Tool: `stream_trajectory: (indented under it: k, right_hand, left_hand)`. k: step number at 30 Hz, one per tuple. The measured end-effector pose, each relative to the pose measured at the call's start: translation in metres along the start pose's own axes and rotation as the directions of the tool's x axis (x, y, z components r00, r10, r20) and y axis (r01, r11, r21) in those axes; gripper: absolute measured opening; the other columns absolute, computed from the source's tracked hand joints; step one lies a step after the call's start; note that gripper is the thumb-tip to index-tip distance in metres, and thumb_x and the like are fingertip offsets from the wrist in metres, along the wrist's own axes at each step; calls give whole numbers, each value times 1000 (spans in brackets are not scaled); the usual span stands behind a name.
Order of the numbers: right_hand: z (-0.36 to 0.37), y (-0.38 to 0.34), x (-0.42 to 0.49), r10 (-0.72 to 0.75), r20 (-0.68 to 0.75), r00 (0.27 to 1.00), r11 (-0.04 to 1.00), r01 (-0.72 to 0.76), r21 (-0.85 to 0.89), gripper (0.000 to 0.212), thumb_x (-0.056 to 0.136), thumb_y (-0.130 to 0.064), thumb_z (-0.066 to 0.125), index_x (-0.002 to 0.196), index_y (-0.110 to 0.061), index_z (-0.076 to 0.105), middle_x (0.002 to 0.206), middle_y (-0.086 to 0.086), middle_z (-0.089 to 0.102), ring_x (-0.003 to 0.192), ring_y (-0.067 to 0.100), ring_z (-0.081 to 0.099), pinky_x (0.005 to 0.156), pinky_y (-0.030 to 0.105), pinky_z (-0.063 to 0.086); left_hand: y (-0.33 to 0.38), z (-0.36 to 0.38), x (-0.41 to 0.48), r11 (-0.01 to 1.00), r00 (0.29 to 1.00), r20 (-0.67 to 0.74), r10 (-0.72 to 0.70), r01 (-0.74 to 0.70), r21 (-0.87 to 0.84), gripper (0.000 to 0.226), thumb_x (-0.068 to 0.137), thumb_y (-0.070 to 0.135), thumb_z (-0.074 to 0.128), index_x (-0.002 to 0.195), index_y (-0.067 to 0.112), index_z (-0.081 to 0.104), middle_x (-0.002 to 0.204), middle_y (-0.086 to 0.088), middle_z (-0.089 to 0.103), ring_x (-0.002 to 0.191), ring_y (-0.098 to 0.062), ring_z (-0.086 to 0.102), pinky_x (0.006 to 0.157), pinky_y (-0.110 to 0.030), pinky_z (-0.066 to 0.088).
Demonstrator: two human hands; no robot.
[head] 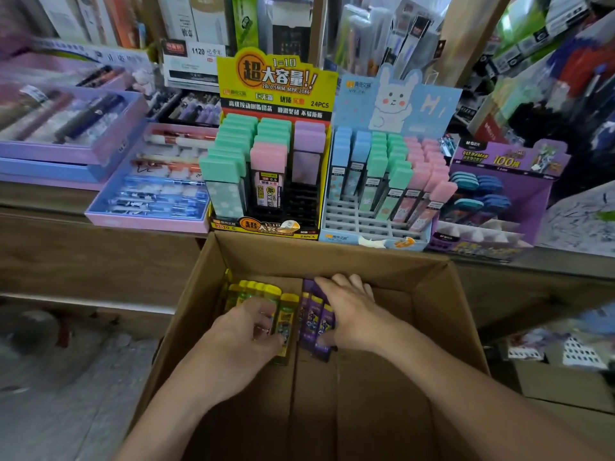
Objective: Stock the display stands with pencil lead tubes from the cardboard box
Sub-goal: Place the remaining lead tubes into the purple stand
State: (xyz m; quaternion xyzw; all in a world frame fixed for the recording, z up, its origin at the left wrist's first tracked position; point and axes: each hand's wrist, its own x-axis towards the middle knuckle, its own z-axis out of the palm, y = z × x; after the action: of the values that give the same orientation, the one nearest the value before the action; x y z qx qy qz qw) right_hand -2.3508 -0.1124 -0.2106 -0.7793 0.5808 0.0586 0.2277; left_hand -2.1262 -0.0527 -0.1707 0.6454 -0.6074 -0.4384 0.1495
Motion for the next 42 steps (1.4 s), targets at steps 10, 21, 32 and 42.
stream_trajectory:
  k: [10, 21, 32, 42]
  right_hand:
    - [-4, -2, 6, 23, -27, 999, 997, -21, 75, 65, 64, -44, 94, 109, -34, 48, 112, -11, 39, 109, 16, 32, 91, 37, 35]
    - [11, -14, -7, -17, -12, 1000, 997, 17, -75, 130, 51, -72, 86, 155, -22, 25, 134, 1, 33, 123, 24, 27, 108, 43, 30]
    - [8, -19, -8, -39, -70, 997, 997, 43, 58, 84, 51, -45, 99, 113, -26, 46, 114, -7, 26, 110, 16, 30, 93, 36, 44]
    - [-23, -3, -3, -100, 80, 992, 926, 63, 373, 30, 80, -15, 86, 102, -27, 70, 89, -10, 63, 81, 3, 61, 69, 23, 52]
  left_hand:
    - [4, 4, 0, 999, 1000, 19, -8, 7, 34, 45, 95, 36, 69, 137, 38, 51, 117, 19, 61, 105, 3, 56, 77, -11, 41]
    - [3, 7, 1, 999, 998, 49, -32, 29, 46, 49, 95, 37, 69, 140, 37, 50, 121, 16, 63, 101, 4, 55, 73, -10, 40]
    - [11, 7, -3, 997, 999, 43, -33, 31, 65, 48, 96, 36, 67, 141, 35, 51, 119, 18, 62, 109, -3, 59, 91, -23, 49]
    - [9, 8, -3, 997, 996, 76, -55, 50, 60, 42, 94, 40, 69, 133, 40, 54, 115, 21, 61, 99, 7, 53, 72, -9, 39]
